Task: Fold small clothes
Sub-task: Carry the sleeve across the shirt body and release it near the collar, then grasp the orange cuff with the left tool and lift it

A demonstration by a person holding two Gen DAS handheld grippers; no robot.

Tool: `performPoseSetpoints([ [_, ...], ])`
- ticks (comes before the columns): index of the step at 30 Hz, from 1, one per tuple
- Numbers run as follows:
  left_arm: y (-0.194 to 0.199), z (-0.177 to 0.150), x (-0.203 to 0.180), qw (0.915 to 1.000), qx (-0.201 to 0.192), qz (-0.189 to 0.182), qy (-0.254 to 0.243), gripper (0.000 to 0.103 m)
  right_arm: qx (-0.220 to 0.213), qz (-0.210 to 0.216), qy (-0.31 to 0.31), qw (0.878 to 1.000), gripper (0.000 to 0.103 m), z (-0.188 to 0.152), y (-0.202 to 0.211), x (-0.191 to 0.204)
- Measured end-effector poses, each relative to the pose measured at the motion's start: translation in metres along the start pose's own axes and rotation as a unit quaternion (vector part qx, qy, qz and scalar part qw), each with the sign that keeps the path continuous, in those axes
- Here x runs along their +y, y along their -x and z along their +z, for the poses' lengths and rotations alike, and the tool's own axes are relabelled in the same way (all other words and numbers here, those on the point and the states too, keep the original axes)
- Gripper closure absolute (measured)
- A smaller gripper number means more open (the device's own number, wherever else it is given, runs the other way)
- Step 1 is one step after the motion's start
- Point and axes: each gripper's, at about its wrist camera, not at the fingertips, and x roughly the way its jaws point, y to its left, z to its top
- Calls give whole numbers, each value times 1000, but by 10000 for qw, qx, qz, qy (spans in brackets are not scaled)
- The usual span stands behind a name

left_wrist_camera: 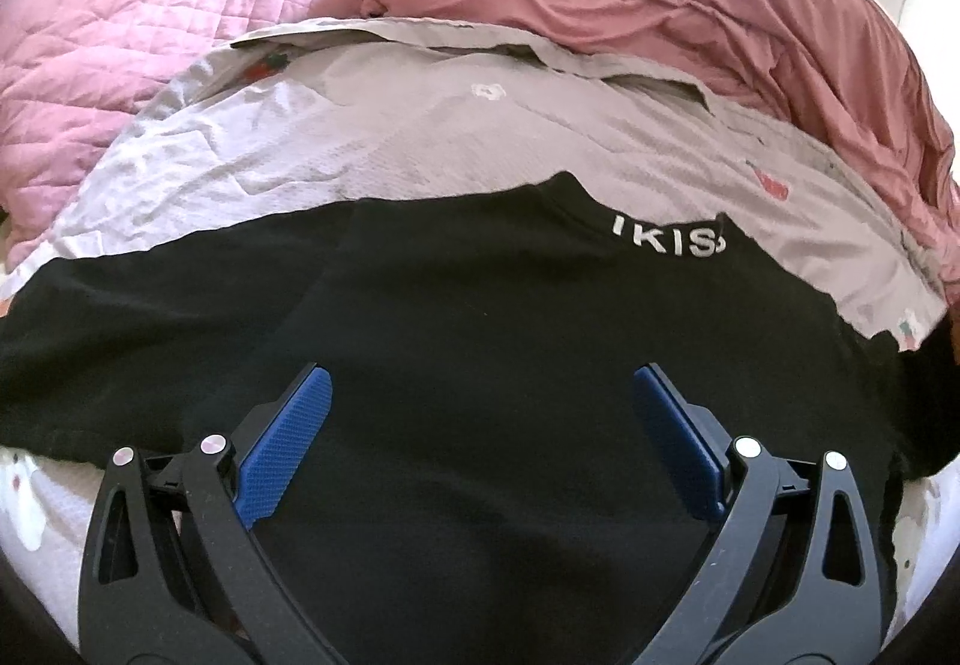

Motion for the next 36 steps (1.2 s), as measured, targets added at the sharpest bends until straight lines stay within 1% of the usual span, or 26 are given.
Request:
performPoseSetpoints([
  [3, 1, 1, 6, 10000, -48, -61, 57, 9, 187, 346, 187, 9991, 89, -2, -21, 43],
  [6, 1, 1, 8, 10000, -70, 20, 52, 9, 349, 628, 295, 9970, 89, -5, -42, 81],
  [8, 3, 1, 8, 9999, -129, 65, -11, 9, 418, 756, 335, 9957, 89, -7, -51, 99],
  [9, 4, 1, 7, 9999, -148, 62, -34, 9, 466, 872, 363, 9944, 87, -9, -58, 110],
  [11, 5, 1, 7, 9999, -143, -20, -70, 9, 501, 1040, 329, 9928, 86, -11, -65, 123],
  [12, 4, 1, 6, 9999, -125, -61, -77, 9, 540, 1154, 344, 9913, 80, -12, -68, 128],
  [14, 4, 0, 5, 9998, -96, -112, -98, 9, 484, 1148, 417, 9913, 73, -13, -68, 134],
  [16, 3, -1, 4, 9998, -90, -139, -125, 9, 468, 1135, 463, 9914, 71, -15, -66, 134],
  [18, 4, -2, 3, 9995, -90, -271, -118, 9, 499, 1056, 482, 9920, 61, -18, -66, 127],
  [21, 4, -4, 0, 9987, -106, -472, -143, 9, 549, 862, 460, 9937, 58, -26, -66, 112],
  [23, 6, -7, -3, 9966, -132, -806, -141, 9, 572, 727, 369, 9950, 54, -31, -64, 97],
  [24, 7, -9, -6, 9945, -140, -1032, -129, 9, 565, 656, 346, 9956, 51, -34, -63, 90],
  [25, 9, -10, -10, 9923, -150, -1221, -144, 9, 552, 545, 338, 9964, 50, -38, -60, 84],
  [28, 11, -11, -25, 9900, -149, -1363, -326, 10, 536, 341, 238, 9977, 50, -46, -53, 65],
  [29, 11, -11, -31, 9887, -98, -1455, -346, 11, 536, 310, 217, 9978, 50, -47, -51, 62],
  [31, 6, -9, -44, 9859, 70, -1630, -379, 17, 475, 219, 155, 9985, 50, -50, -43, 51],
  [32, 3, -8, -49, 9855, 163, -1632, -423, 18, 448, 190, 142, 9987, 50, -51, -39, 46],
  [34, -10, -7, -61, 9847, 507, -1609, -438, 27, 376, 113, 128, 9991, 50, -53, -33, 40],
  [36, -25, -6, -65, 9812, 841, -1717, -259, 29, 350, 58, 118, 9993, 50, -54, -30, 35],
])
